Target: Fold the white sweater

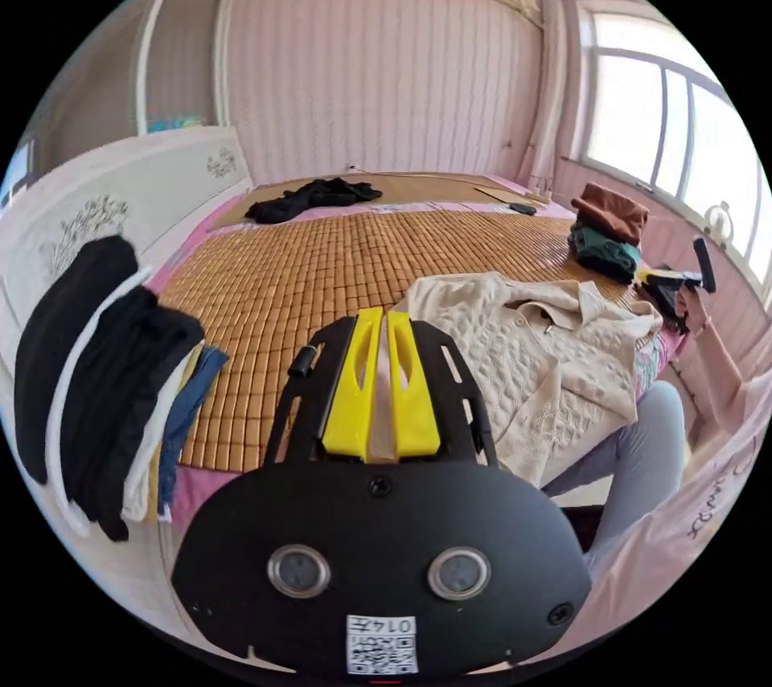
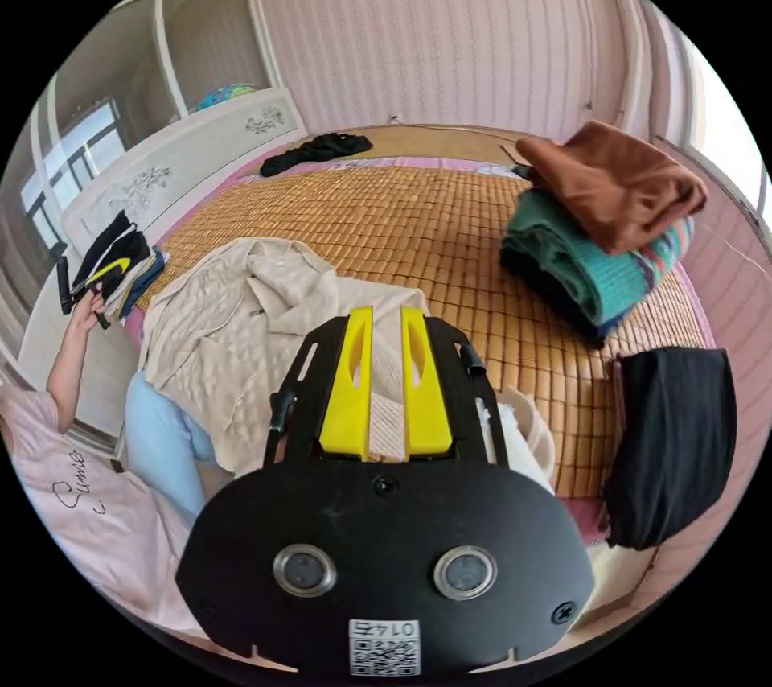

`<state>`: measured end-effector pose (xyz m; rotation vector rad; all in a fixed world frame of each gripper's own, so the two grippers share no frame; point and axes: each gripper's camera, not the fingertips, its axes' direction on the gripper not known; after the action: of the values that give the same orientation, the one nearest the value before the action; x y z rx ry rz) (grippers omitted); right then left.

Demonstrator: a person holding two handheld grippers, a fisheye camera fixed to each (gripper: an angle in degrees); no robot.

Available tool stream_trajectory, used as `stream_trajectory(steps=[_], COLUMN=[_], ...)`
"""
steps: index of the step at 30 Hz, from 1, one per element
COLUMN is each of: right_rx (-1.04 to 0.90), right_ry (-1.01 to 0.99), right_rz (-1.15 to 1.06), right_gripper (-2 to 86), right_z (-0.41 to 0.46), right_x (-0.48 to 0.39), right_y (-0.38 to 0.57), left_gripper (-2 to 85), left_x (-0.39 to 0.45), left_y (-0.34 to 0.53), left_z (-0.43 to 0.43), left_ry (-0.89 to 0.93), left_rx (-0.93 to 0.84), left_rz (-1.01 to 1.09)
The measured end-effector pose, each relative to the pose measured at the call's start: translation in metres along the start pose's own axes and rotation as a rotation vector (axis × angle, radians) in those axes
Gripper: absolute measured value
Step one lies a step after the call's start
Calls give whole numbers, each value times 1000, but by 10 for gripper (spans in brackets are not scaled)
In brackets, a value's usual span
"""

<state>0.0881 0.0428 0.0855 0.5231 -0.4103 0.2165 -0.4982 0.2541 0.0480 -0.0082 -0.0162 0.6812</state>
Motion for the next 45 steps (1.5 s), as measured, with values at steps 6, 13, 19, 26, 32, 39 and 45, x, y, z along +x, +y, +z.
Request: stream_trajectory(steps=[6, 13, 19, 26, 32, 39, 45], right_rx=[-308, -436, -321, -306, -234, -86, -184], right_ry=[-55, -61, -19, 39, 30, -295, -523], right_rz=[-217, -319, -360, -240, -70, -204, -60], right_gripper=[120, 22, 5, 27, 107, 81, 140], right_z=[124, 157, 159, 249, 261, 136, 114], right_x=[-59, -61, -67, -61, -33, -60, -83], right_y=[-82, -115, -188, -227, -192, -48, 102], left_gripper=[56, 28, -7, 17, 60, 47, 72], left_x=[64, 90, 64, 8, -6, 65, 127], left_y=[-100, -105, -111, -91, -87, 21, 145], left_z=[156, 279, 257, 279, 232, 44, -4], left_ry=[100, -25, -112, -63, 39, 115, 144], left_rx=[-188, -513, -426, -456, -425, -102, -76], left_rz=[168, 336, 320, 37, 22, 177, -2])
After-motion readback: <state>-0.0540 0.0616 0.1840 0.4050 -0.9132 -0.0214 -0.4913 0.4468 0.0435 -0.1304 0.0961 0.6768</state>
